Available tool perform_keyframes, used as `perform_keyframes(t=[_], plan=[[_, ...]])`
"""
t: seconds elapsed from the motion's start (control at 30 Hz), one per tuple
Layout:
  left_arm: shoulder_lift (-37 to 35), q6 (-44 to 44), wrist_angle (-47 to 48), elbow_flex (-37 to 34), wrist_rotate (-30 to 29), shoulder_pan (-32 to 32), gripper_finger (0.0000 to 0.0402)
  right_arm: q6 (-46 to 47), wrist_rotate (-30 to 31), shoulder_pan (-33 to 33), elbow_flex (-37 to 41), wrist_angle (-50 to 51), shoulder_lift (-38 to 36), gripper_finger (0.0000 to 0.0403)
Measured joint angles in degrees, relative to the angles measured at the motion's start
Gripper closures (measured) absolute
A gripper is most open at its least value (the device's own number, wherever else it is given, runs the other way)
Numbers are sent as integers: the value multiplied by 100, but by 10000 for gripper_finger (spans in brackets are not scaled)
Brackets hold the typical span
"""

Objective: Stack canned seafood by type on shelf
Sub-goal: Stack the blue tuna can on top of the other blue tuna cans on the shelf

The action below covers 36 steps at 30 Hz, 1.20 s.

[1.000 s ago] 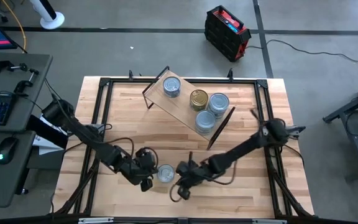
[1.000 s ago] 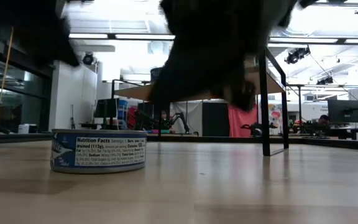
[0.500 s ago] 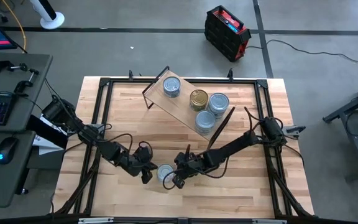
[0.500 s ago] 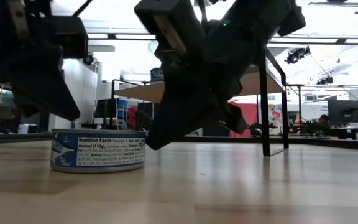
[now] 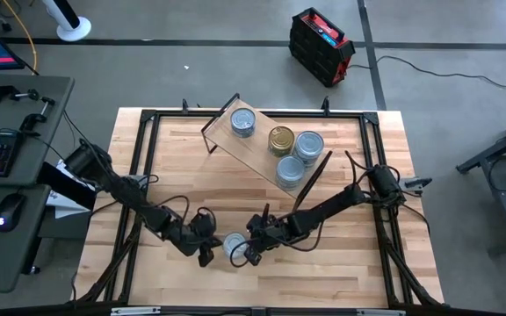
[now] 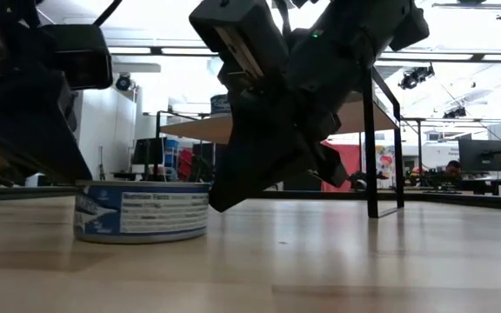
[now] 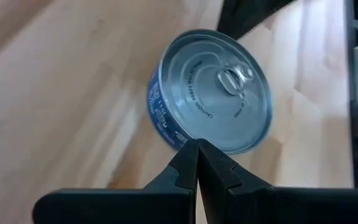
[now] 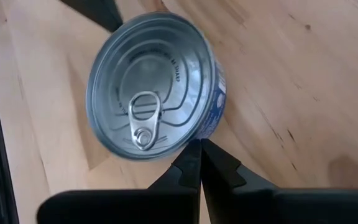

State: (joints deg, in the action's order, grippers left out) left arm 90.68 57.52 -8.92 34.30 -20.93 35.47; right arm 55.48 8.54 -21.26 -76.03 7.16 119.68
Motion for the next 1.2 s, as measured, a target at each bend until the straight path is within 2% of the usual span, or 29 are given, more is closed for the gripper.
perform_keyframes(t=[0.13,1.2], plan=[[113,2,-268,0,58,8,401,0,-3,-4,2,28,-2,403],[108,-156,-165,7,-13,25,401,105,7,-2,2,54,-1,403]])
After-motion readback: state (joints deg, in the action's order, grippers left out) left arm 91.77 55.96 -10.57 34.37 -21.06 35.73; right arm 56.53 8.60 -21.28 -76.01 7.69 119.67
